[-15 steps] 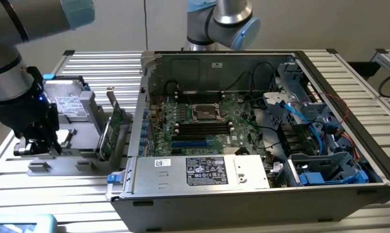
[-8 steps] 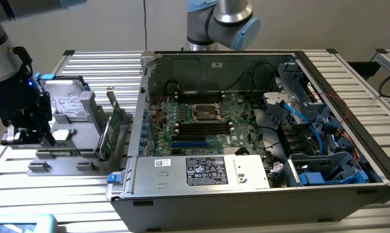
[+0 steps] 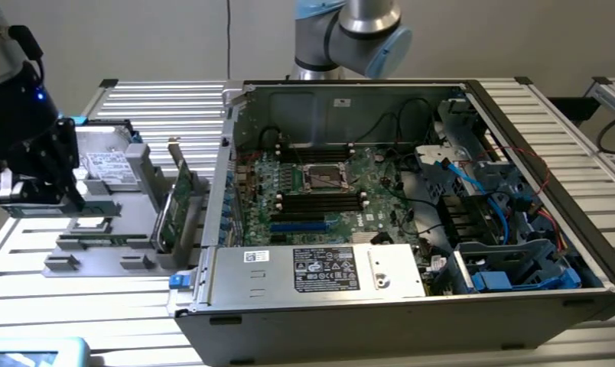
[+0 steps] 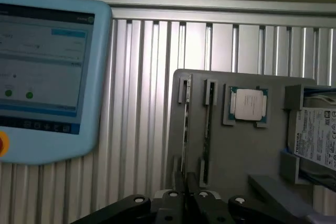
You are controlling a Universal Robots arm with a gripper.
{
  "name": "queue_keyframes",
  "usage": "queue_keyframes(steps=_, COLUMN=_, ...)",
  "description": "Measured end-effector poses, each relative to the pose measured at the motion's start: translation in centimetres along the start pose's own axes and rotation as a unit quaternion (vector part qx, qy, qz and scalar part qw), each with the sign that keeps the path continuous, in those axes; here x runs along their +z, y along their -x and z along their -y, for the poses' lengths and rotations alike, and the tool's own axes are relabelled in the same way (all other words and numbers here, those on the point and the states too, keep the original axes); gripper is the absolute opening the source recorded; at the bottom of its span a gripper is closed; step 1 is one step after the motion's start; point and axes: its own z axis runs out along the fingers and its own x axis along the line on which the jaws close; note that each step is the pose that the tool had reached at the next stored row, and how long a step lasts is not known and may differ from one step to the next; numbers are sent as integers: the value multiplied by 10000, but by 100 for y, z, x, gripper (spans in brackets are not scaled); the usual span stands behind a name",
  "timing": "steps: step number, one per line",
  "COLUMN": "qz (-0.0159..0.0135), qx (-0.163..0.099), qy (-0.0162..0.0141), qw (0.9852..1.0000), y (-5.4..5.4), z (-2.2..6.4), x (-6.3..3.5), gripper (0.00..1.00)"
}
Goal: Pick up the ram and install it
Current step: 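Pick up the ram and move it above insertion slot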
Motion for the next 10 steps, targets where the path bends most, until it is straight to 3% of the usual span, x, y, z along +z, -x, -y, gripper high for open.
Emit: queue_keyframes(steps=10, qz=15, qx=0, qy=1, qw=10000, y=-74, z=331, x=-466, gripper=13)
